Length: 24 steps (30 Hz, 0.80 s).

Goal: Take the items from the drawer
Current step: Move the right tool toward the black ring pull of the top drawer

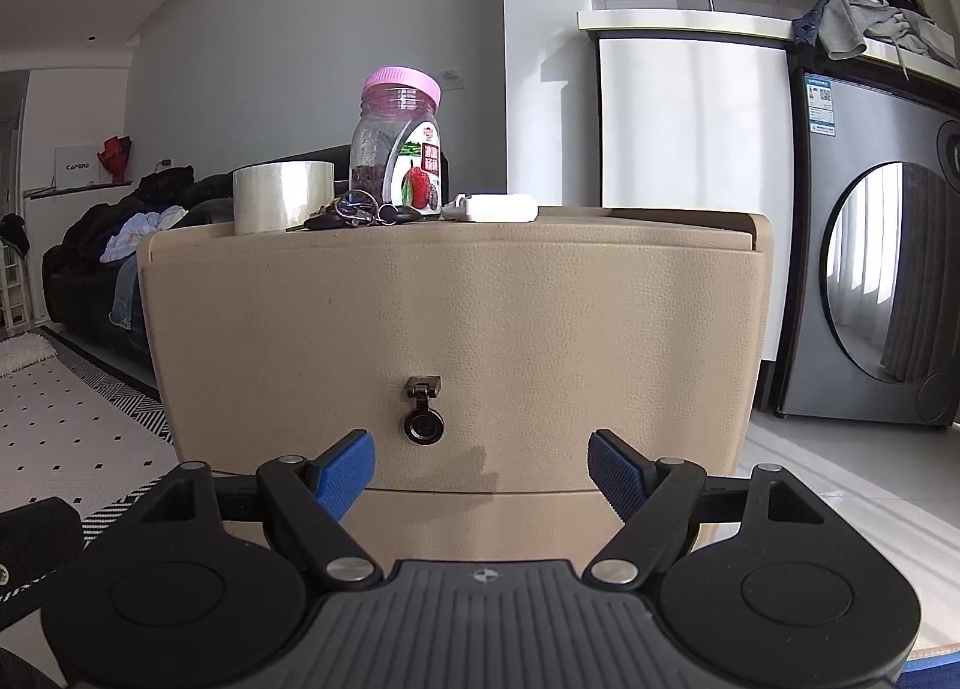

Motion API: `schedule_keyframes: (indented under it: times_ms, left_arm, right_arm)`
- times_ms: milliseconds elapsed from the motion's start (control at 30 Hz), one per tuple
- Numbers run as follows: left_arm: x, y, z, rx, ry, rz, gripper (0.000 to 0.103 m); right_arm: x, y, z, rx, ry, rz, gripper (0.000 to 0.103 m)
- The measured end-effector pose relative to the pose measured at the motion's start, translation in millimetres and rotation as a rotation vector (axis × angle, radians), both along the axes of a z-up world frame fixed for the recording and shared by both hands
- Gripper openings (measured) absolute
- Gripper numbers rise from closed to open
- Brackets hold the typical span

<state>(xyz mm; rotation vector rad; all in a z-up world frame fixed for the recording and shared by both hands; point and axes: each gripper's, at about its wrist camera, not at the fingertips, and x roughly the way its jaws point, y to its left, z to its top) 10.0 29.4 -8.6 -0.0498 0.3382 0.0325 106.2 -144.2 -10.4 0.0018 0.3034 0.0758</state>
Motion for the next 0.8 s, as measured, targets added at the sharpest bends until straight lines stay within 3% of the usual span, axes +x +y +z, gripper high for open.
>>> schedule_keyframes:
  times_ms: [300,800]
  left_arm:
    - [3.8,4.4,-3.9,-0.002,0.013,0.009,0.103]
    - [12.5,8.7,-11.7,-0.002,0.041,0.014,0.103]
  right_arm:
    - [23.3,9.4,-5.2,0.002,-0.011,0.014,0.080]
    - [60.7,29.4,-11.4,-0.037,-0.019,-0.012,0.052]
